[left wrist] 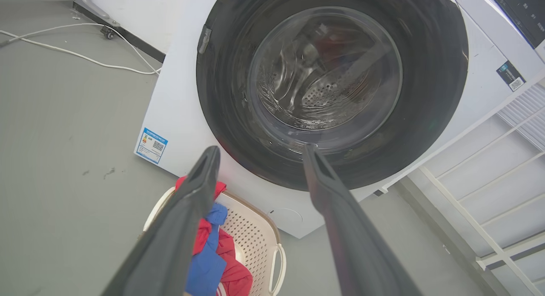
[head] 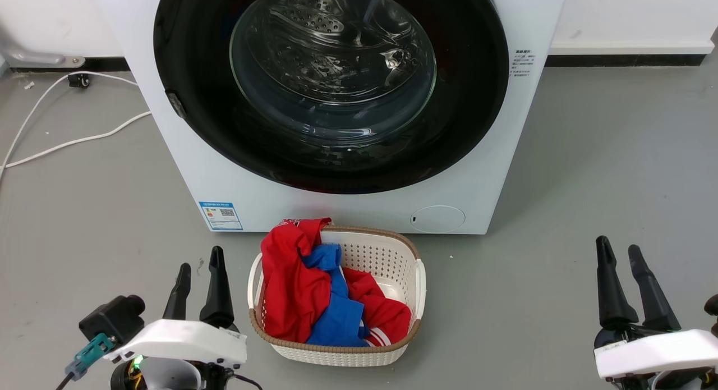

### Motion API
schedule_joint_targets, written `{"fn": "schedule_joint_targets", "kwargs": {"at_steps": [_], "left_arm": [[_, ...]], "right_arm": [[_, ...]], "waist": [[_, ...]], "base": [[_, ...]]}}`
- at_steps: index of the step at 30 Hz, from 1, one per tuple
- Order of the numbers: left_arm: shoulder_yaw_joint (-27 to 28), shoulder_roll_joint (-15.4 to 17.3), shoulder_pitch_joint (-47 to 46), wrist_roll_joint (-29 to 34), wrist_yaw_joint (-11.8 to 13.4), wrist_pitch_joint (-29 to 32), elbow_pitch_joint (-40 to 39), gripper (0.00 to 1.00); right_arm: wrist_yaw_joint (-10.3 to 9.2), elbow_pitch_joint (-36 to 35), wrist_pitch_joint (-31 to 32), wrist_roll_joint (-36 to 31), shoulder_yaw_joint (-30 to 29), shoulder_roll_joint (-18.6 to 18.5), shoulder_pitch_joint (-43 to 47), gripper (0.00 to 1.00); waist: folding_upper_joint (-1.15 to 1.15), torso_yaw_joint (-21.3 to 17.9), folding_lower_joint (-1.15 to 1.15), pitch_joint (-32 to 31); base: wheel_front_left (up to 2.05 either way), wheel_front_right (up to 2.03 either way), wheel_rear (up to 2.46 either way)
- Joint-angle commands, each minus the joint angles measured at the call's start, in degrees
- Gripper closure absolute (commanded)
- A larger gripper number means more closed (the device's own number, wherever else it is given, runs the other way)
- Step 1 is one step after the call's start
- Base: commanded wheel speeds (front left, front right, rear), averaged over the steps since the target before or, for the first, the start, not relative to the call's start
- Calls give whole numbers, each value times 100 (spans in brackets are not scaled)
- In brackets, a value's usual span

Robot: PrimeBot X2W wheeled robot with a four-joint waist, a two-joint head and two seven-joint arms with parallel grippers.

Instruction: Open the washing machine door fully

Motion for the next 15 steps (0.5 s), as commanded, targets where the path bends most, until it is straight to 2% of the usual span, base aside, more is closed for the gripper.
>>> {"fn": "schedule_joint_targets", "kwargs": {"at_steps": [1, 15], "left_arm": [[-64, 65, 5, 220, 51, -72, -129, 0], [-321, 134, 136, 1041, 127, -303, -274, 0]], "right_arm": [[11, -141, -77, -210, -15, -11, -3, 0], [12, -353, -304, -1046, -73, -9, 154, 0]], "waist": [[0, 1, 0, 1], [0, -12, 0, 6]], "base": [[0, 0, 0], [0, 0, 0]]}}
